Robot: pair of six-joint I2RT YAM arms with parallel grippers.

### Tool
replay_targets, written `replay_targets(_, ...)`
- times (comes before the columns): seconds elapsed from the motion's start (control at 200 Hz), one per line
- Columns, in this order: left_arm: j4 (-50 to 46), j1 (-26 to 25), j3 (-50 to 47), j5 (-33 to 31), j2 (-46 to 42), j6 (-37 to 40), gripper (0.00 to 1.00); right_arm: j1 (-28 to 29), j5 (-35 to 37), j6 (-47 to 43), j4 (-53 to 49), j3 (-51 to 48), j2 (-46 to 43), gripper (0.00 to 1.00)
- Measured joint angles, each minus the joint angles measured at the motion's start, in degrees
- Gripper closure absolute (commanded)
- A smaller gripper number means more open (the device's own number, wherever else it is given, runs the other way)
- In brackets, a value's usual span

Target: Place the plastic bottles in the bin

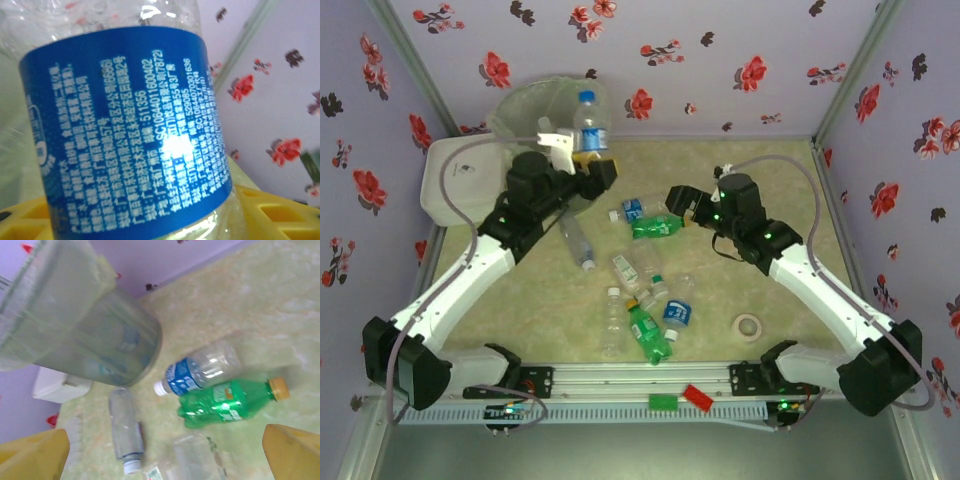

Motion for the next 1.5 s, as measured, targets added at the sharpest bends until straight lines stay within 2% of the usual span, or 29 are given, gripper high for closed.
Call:
replay_targets(0.28, -10.45, 10.86, 15.02, -2.23, 7.28, 2.19, 0.46, 0.00, -0.59, 1.16, 1.09, -5.14, 1.40, 0.00)
replay_targets(0.455, -16.52, 14.16, 23.74, -2.82, 15.32, 3.43, 0.45, 0.00, -1.14, 2.47, 2.23, -9.11, 1.62, 0.00)
replay_targets(0.585, -20.04, 15.56, 26.69, -2.86, 20.79, 3.80, 0.42, 0.00, 0.44, 2.45, 2.62, -9.94, 1.18, 0.00)
replay_targets(0.635, -21.29, 15.89, 27.04, -2.84, 22.69, 3.80, 0.36, 0.00, 1.27, 1.99, 3.02, -9.94, 0.70, 0.00)
replay_targets(0.8, -26.25, 16.15, 30.32, -2.64, 28.63, 4.28, 0.02, 0.00, 3.45, 1.40, 4.09, -9.81, -0.04, 0.01)
replay_targets(0.825, -26.82, 16.15, 30.95, -2.62, 28.98, 4.31, 0.00, 0.00, 3.76, 1.53, 3.72, -9.66, 0.11, 0.00)
replay_targets(1.135, -27.02, 16.15, 32.59, -2.12, 27.19, 4.00, 0.00, 0.00, 6.45, 0.33, 0.11, -5.75, 3.43, 0.00)
replay_targets(1.5, -21.90, 15.58, 28.44, -1.70, 13.27, 2.29, 0.00, 0.00, 5.51, -1.92, 1.11, -5.33, 3.43, 0.00)
